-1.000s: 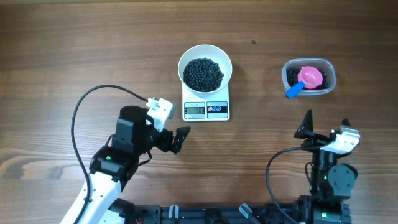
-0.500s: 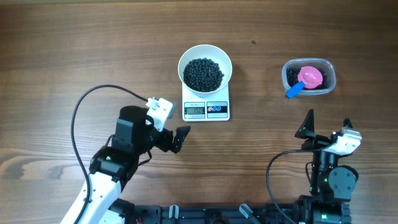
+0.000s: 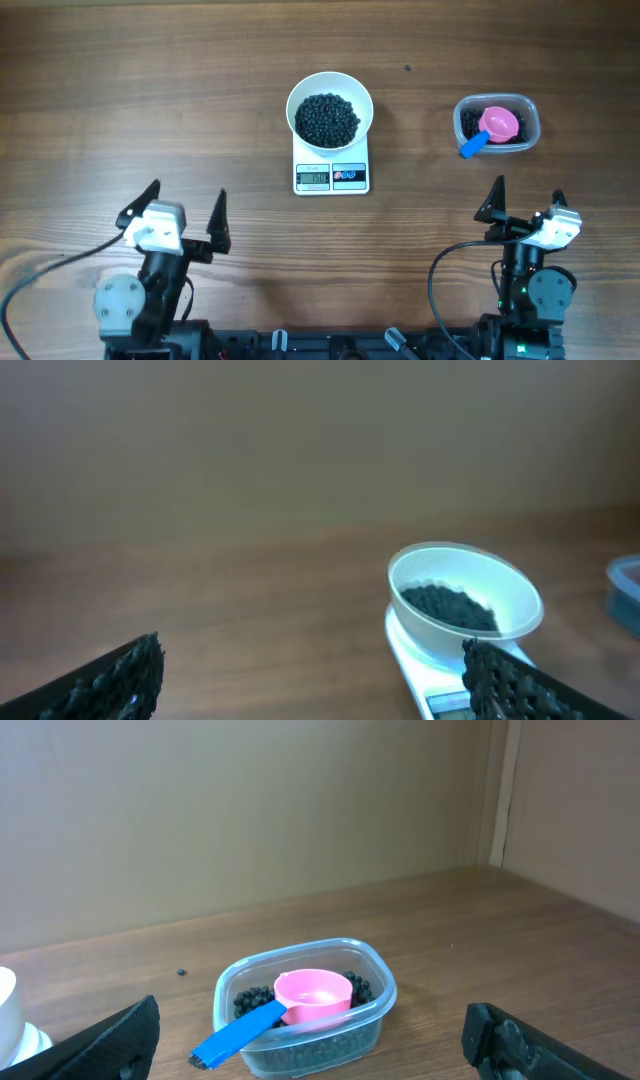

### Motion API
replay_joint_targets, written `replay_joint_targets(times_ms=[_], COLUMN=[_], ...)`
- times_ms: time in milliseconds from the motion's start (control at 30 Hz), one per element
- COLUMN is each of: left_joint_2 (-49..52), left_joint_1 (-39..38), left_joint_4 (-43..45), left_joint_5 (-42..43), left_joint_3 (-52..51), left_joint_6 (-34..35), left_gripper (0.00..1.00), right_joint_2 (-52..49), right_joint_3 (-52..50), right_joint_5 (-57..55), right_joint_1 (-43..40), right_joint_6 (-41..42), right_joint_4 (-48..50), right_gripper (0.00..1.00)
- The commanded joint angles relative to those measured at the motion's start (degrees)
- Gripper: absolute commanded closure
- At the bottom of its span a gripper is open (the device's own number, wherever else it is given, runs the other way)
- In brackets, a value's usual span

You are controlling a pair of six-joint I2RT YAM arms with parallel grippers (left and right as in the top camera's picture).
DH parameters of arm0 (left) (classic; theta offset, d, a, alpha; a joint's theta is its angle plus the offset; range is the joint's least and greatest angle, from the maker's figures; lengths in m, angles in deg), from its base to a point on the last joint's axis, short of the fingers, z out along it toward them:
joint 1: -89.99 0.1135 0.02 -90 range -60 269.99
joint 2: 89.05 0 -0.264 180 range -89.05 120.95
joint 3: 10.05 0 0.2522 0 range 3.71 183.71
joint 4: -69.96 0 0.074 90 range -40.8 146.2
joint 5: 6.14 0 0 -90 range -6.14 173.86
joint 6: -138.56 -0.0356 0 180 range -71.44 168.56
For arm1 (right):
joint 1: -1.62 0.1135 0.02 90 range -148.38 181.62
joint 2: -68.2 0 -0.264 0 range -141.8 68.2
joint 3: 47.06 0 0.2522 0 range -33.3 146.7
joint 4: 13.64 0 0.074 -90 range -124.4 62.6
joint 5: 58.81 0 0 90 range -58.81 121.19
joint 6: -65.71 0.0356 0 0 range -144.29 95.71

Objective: Scoop item into bowl and weigh 150g on scale

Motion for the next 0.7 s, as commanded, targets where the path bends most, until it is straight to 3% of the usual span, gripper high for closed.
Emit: replay_joint_targets(times_ms=[0,67,300,500,667], left_joint_2=[-4.8,-8.0,-9.4,-9.4,-9.4], left_joint_1=[2.5,4.2,7.6,7.6,7.5], left_joint_4=[5.4,10.8,23.7,16.1,16.2], left_joint_5=[-1.2,-3.1,-6.3,-6.5,-6.7], left_joint_3=[-7.6,-12.8,-23.1,-24.1,-24.1], left_joint_6=[0.1,3.5,4.3,4.1,4.1], left_gripper=[0.0,0.0,0.0,0.0,0.0], right_joint_2=[0.5,0.5,0.5,0.5,0.5], right_joint_3=[0.0,0.0,0.0,0.0,0.0], right_joint_5=[0.7,0.7,0.7,0.7,0.7], right_joint_1=[0.2,0.2,0.2,0.2,0.2], right_joint_6=[-0.9,-0.9,-0.9,-0.9,-0.9], right_joint_4=[0.1,0.1,0.1,0.1,0.1], right_gripper=[0.0,0.0,0.0,0.0,0.0])
